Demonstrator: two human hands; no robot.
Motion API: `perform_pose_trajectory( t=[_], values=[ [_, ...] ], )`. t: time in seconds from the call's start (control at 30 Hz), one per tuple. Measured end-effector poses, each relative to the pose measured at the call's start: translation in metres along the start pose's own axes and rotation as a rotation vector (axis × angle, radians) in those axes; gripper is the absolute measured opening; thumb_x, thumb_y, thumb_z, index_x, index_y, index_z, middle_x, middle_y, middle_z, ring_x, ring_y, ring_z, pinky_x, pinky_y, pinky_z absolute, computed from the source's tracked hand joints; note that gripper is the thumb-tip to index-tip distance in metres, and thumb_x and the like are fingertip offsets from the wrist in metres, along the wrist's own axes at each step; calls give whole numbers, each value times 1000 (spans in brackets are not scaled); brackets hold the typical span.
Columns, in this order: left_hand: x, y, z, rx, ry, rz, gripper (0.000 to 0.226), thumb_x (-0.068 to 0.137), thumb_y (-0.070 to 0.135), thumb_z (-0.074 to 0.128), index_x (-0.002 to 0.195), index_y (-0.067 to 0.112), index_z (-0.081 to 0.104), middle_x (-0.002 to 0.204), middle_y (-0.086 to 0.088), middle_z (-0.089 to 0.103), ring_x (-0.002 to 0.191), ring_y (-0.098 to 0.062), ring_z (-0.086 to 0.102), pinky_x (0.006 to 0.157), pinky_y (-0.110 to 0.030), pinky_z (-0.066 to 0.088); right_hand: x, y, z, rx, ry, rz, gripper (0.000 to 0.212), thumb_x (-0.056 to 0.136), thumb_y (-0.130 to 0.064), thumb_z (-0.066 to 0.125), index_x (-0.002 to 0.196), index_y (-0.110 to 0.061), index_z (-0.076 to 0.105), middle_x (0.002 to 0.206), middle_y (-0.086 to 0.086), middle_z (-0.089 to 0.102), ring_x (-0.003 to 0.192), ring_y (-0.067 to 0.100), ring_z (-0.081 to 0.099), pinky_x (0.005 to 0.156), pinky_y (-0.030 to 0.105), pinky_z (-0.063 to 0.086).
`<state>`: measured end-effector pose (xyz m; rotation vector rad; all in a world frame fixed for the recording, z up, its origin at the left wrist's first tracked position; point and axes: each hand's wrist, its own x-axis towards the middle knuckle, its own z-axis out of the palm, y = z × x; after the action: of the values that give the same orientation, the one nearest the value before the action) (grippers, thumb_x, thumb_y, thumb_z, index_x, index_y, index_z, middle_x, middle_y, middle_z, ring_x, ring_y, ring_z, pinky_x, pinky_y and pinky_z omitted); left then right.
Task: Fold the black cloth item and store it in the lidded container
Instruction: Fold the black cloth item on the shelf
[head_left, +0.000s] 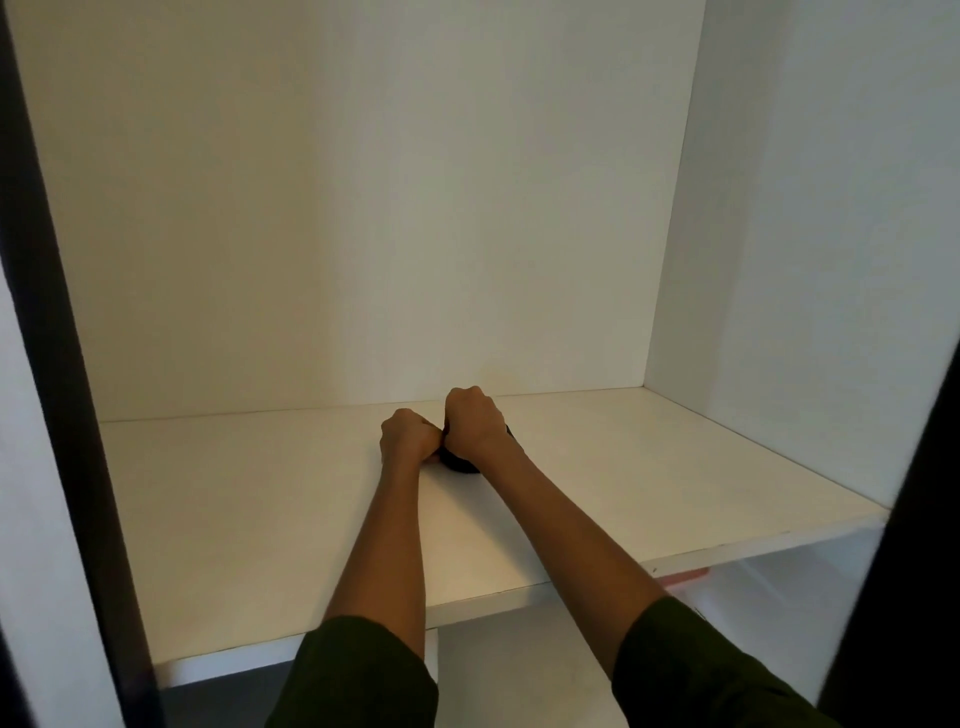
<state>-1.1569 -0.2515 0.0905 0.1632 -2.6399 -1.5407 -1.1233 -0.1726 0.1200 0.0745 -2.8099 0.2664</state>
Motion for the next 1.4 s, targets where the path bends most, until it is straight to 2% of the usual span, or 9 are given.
perform_pose_trajectory(
  t=[0.17, 0.3, 0.5, 0.7, 0.87, 1.0, 1.13, 1.27, 1.4],
  values=[
    [-2, 3, -3, -142, 31, -40, 8, 75, 9, 56, 70, 4, 57, 80, -12, 68, 80, -33, 69, 82, -37, 58, 7, 4, 3, 55, -66, 17, 35, 81, -12, 63, 56, -6, 39, 59, 5, 44, 54, 18, 44, 44, 21, 30],
    [-8, 7, -3, -194, 44, -13, 14, 77, 15, 64, 75, 1, 61, 68, -7, 64, 61, -29, 66, 71, -33, 58, 5, 11, -2, 153, -58, 59, 40, 84, -11, 57, 51, -9, 34, 52, 3, 38, 47, 13, 35, 42, 20, 27],
    [-11, 8, -5, -71, 36, 4, 33, 72, 22, 75, 58, 7, 49, 54, -4, 57, 42, -11, 52, 43, -20, 40, 5, 31, -3, 552, -79, 149, 22, 81, -5, 67, 100, 5, 62, 96, 22, 67, 90, 33, 68, 84, 44, 58],
    [-12, 11, -10, -24, 32, -29, 32, 71, 22, 78, 60, 8, 51, 52, -2, 55, 31, -5, 48, 41, -19, 32, -5, 53, -1, 716, 68, 158, 35, 63, -5, 83, 88, -11, 59, 89, 8, 66, 82, 18, 62, 69, 22, 49],
    [-8, 12, -12, -212, 4, -62, 19, 72, 8, 76, 66, 5, 58, 60, -8, 63, 46, -15, 63, 62, -29, 58, -3, 69, -2, 451, 158, 185, 38, 73, -18, 79, 105, -4, 64, 114, 11, 64, 105, 23, 61, 78, 20, 40],
    [-10, 14, -11, -364, -123, -122, 13, 78, -1, 67, 70, 1, 56, 64, -11, 62, 25, -6, 53, 31, -13, 38, -5, 74, 5, 324, 10, 167, 32, 91, -24, 58, 116, -5, 65, 118, 13, 66, 109, 26, 61, 80, 24, 43],
    [-10, 11, -10, -329, -191, -168, 17, 81, -3, 61, 67, 2, 53, 33, -3, 57, 23, -5, 51, 32, -11, 33, -4, 69, 13, 220, -66, 151, 30, 95, -14, 41, 111, 1, 62, 114, 20, 64, 97, 31, 60, 72, 28, 40],
    [-11, 13, -6, -187, -113, -73, 12, 80, -3, 64, 88, 5, 58, 51, -3, 62, 44, -15, 56, 44, -22, 35, -5, 68, 18, 73, -131, 142, 33, 91, -8, 34, 117, -2, 55, 120, 17, 60, 112, 32, 53, 108, 43, 30],
    [-15, 10, -1, -23, -56, 24, 34, 79, 3, 66, 112, 13, 64, 65, -1, 61, 51, -15, 61, 57, -25, 49, -8, 70, 16, -12, -210, 138, 39, 93, -12, 29, 126, -5, 48, 130, 15, 52, 126, 29, 43, 116, 56, 7]
  ],
)
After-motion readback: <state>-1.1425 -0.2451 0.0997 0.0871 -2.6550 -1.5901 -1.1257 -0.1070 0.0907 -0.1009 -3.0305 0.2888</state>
